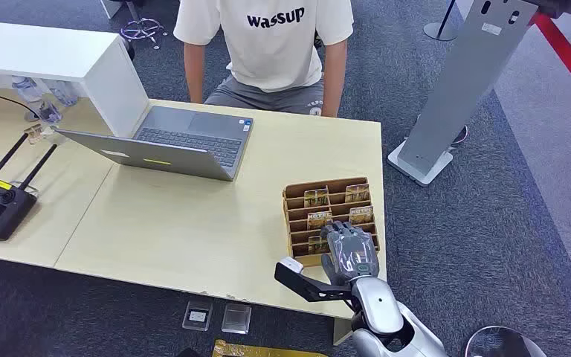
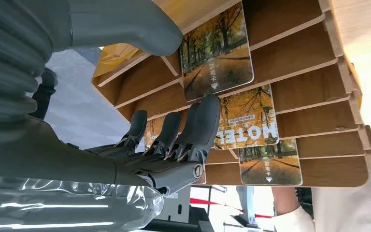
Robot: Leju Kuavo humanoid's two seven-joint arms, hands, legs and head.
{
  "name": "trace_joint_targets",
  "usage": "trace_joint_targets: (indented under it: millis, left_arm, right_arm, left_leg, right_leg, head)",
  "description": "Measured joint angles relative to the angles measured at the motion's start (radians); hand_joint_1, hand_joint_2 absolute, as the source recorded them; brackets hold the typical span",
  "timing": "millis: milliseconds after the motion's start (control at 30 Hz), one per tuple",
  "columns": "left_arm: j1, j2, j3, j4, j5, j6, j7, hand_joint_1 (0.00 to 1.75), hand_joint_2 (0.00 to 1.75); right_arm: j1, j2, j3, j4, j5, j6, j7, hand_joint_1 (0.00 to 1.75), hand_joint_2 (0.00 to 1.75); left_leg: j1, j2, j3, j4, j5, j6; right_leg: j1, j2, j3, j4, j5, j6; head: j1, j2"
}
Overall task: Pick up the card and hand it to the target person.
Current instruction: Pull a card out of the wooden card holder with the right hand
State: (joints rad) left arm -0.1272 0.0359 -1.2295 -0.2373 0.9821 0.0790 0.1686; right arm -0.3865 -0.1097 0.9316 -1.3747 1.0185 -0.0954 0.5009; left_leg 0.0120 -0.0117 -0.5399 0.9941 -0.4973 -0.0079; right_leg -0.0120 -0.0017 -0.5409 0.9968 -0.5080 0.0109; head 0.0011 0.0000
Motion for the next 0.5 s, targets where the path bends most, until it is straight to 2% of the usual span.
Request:
trace_joint_targets:
  millis: [500]
  left_arm:
    - [0.0,0.0,0.0,0.0,-0.003,-0.002,0.001,0.0,0.0]
  right_arm:
    - [-0.001,0.008,-0.016,0.022,-0.002,0.0,0.0,0.79,1.75]
  left_leg:
    - [0.0,0.0,0.0,0.0,0.0,0.0]
  right_leg:
    - [0.0,0.0,0.0,0.0,0.0,0.0]
  head:
    - [0.0,0.0]
